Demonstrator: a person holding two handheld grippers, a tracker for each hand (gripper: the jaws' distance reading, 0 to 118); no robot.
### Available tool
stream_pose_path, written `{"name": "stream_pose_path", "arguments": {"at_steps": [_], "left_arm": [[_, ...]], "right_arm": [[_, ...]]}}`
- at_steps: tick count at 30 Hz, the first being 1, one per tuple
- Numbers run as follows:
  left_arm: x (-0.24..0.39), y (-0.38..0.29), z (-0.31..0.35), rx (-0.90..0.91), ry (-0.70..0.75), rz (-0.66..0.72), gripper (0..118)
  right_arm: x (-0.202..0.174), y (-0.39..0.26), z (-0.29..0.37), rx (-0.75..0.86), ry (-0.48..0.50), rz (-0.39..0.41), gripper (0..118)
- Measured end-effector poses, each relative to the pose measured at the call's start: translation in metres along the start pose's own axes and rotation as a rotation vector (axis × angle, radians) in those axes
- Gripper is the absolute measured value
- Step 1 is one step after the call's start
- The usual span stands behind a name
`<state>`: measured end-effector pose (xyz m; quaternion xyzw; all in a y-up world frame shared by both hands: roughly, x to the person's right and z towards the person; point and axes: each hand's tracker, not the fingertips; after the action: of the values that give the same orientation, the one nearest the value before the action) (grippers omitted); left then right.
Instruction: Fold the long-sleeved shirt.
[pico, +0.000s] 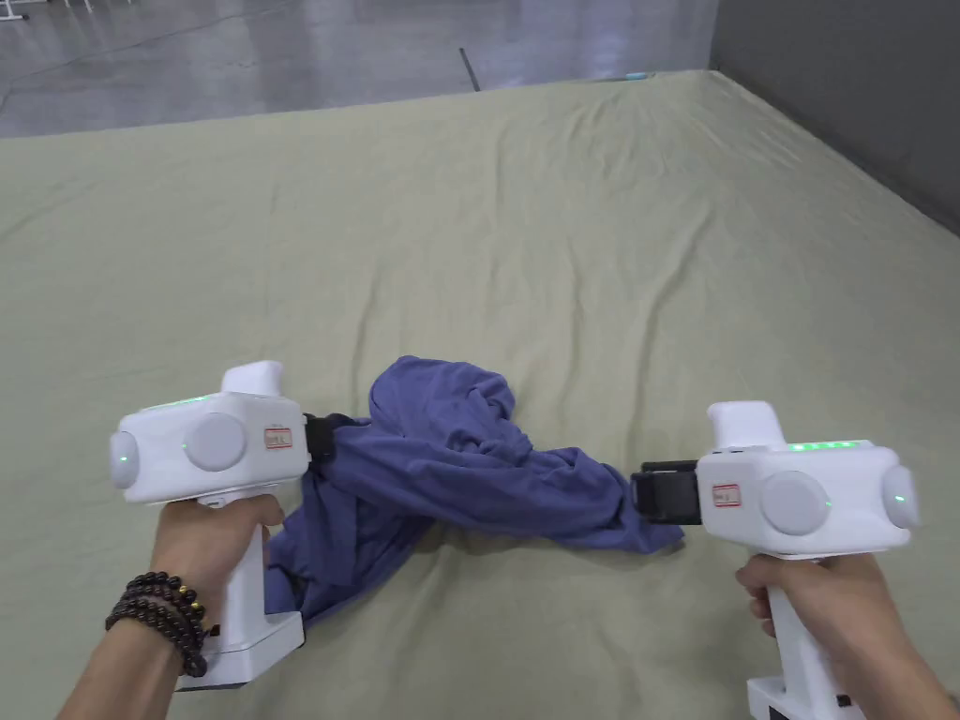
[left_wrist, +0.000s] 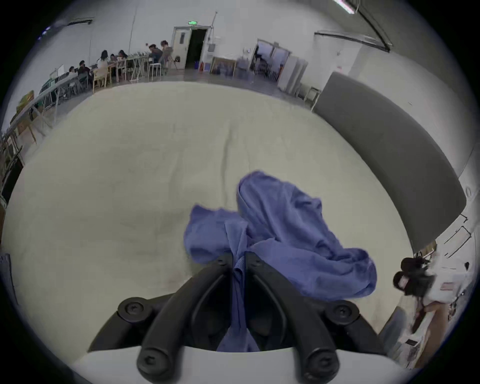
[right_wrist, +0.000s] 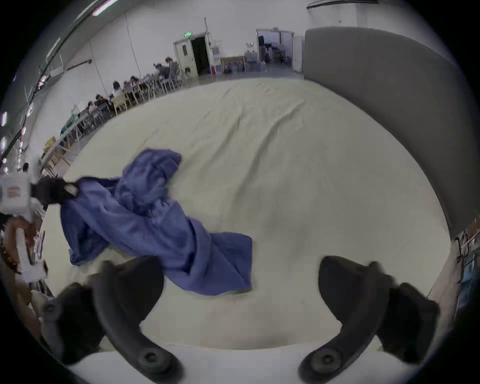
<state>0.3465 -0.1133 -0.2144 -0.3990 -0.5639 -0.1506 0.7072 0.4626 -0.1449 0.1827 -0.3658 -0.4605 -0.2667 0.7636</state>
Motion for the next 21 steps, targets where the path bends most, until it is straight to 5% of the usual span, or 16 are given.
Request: {"name": "stream_pose_path", "arguments": {"at_steps": [6, 7, 8, 9, 10, 16, 21], "left_arm": [[0.009, 0.009, 0.023, 0.056, -0.052, 0.013, 5], [0.01, 0.011, 0.024, 0.057, -0.051, 0.012, 5], [0.012, 0.012, 0.025, 0.06, -0.048, 0.008, 5], [0.013, 0.013, 0.027, 0.064, -0.045, 0.0, 5], [0.014, 0.014, 0.028, 0.067, -0.051, -0.007, 5], [0.018, 0.028, 0.065, 0.239, -0.051, -0.054, 5], [0.012, 0.08, 0.116, 0.405, -0.085, -0.026, 5]], "right_arm": [[-0.022, -0.002, -0.041, -0.109, 0.075, 0.106, 111], [-0.028, -0.001, -0.051, -0.116, 0.067, 0.139, 96], [-0.034, 0.0, -0.059, -0.108, 0.055, 0.166, 64], [-0.038, 0.0, -0.064, -0.089, 0.047, 0.175, 17], [-0.041, 0.001, -0.068, -0.082, 0.072, 0.16, 9], [-0.039, 0.035, -0.019, 0.079, 0.136, 0.087, 9], [-0.044, 0.11, 0.049, 0.274, 0.182, 0.108, 9]]}}
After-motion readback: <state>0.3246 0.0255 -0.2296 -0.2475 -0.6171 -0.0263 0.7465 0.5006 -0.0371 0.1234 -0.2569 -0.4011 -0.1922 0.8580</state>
